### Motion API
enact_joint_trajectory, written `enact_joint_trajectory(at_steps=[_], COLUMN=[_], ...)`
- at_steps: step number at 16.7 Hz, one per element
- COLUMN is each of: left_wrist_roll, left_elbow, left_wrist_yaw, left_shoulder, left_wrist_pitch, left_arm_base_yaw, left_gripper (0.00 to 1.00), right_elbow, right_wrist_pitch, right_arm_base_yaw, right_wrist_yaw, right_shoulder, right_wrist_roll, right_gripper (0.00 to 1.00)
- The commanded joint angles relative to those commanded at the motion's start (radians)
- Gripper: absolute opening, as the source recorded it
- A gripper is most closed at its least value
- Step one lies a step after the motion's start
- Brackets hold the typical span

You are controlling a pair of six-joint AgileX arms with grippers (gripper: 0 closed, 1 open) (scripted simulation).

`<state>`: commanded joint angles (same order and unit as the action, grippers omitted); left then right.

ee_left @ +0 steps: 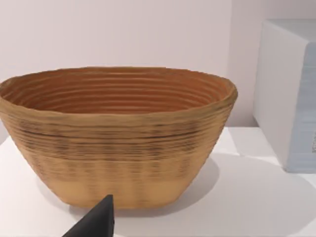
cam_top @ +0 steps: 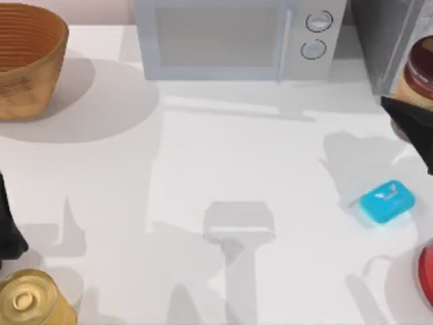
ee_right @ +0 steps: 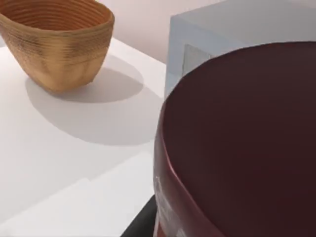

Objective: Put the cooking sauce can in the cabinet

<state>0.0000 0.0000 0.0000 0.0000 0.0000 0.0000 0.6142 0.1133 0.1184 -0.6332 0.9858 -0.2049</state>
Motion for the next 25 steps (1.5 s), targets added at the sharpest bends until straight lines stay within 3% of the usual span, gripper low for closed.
enact_joint_trajectory(at_steps=[6, 11, 20, 25], left_wrist_roll=[0.0, 0.0, 0.0, 0.0], left_elbow=[0.0, 0.0, 0.0, 0.0], left_wrist_yaw=[0.0, 0.0, 0.0, 0.0], left_shoulder=[0.0, 0.0, 0.0, 0.0], left_wrist_pitch=[0.0, 0.0, 0.0, 0.0], left_arm_base_yaw=[0.0, 0.0, 0.0, 0.0], left_gripper=[1.0, 1.0, 1.0, 1.0], right_elbow=[-0.361, -0.576, -0.586, -0.402], right_wrist_pitch=[-0.062, -0.105, -0.115, -0.161], right_arm_base_yaw=[-0.071, -0.113, -0.112, -0.108], right_wrist_yaw=[0.378, 0.597, 0.632, 0.686], right_shoulder=[-0.666, -0.946, -0.983, -0.858], right_wrist_roll=[0.131, 0.194, 0.207, 0.219], right_gripper=[0.0, 0.0, 0.0, 0.0])
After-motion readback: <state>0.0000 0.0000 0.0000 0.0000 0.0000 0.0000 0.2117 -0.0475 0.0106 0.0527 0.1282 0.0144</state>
